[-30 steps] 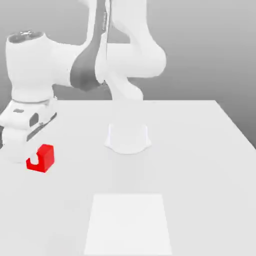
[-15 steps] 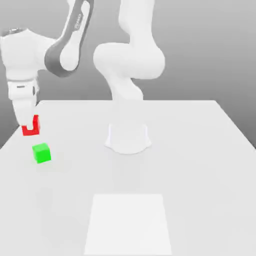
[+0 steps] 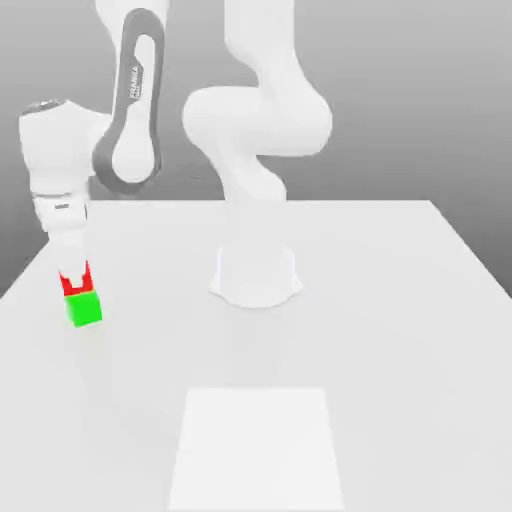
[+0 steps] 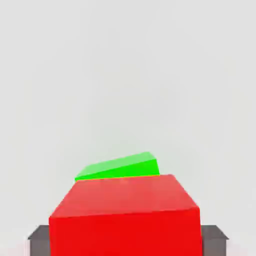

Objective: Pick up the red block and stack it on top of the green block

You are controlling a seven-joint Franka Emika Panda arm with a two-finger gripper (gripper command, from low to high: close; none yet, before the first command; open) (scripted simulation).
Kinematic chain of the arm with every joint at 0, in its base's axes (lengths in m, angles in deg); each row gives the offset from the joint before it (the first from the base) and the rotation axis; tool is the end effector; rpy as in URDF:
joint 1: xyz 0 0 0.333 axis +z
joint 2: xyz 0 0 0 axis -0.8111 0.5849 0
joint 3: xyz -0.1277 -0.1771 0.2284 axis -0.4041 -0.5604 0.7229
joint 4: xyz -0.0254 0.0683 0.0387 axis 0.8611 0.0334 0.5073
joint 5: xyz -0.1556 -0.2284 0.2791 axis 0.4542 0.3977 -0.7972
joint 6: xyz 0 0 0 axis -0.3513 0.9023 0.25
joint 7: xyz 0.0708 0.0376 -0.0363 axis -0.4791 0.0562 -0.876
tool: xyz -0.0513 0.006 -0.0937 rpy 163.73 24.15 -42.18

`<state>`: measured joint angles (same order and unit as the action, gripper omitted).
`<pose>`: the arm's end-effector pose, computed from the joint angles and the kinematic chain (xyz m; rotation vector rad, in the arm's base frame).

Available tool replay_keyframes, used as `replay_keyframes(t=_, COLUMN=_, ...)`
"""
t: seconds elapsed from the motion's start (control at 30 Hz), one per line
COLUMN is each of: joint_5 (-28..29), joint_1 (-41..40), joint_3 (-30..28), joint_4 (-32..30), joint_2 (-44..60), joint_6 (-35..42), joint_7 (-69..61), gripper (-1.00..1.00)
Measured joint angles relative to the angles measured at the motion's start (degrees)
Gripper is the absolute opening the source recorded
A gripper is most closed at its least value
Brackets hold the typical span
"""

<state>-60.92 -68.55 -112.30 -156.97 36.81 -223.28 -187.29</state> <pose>0.0949 -0.3174 0.1972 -2.6525 -1.6828 -0.0143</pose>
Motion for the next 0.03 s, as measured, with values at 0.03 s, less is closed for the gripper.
replay_keyframes(t=0.03, joint_5=0.0, joint_1=0.0, joint_3=0.0, joint_4=0.0, joint_2=0.0, joint_6=0.0, joint_7=0.0, gripper=1.00)
